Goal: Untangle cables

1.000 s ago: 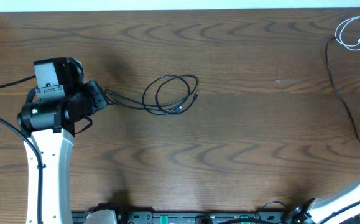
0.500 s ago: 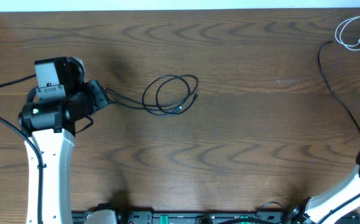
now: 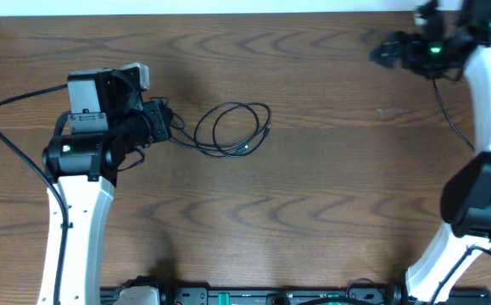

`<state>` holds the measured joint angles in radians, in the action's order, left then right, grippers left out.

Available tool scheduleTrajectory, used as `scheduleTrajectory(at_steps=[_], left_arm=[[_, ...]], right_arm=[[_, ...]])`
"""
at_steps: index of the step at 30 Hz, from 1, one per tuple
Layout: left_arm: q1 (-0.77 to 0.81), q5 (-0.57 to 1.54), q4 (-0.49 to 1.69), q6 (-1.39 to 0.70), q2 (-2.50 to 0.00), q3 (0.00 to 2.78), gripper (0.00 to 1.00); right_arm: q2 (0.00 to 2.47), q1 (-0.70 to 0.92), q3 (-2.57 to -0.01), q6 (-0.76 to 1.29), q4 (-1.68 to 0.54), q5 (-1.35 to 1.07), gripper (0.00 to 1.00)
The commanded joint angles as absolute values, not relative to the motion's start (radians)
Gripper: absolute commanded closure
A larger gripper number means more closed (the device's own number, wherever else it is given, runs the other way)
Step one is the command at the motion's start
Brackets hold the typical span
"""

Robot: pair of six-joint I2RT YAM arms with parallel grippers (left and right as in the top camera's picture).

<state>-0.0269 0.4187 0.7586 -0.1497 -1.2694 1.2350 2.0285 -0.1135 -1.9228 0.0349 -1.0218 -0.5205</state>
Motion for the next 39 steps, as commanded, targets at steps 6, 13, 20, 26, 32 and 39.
scheduleTrajectory(at_steps=[6,13,20,26,32,39], left_arm=[[0.182,0.490,0.751,-0.142,-1.413,1.228,0.89],[0.344,0.490,0.690,-0.143,-1.573,1.228,0.19],[0.345,0.490,0.657,-0.173,-1.547,1.288,0.09],[0.327,0.486,0.656,-0.173,-1.402,1.345,0.09],[0.259,0.394,0.665,-0.173,-1.253,1.345,0.09],[0.083,0.180,0.714,-0.196,-1.119,1.345,0.09]], right_arm=[[2.014,-0.019,-1.929,0.200,-1.005,-0.323,0.01],[2.014,-0.036,-1.929,0.209,-1.030,-0.328,0.01],[2.014,-0.020,-1.929,0.209,-1.032,-0.328,0.01],[2.014,0.036,-1.929,0.202,-1.020,-0.332,0.01],[2.015,0.131,-1.929,0.201,-0.973,-0.357,0.01],[2.099,0.315,-1.927,0.231,-0.806,-0.312,0.01]])
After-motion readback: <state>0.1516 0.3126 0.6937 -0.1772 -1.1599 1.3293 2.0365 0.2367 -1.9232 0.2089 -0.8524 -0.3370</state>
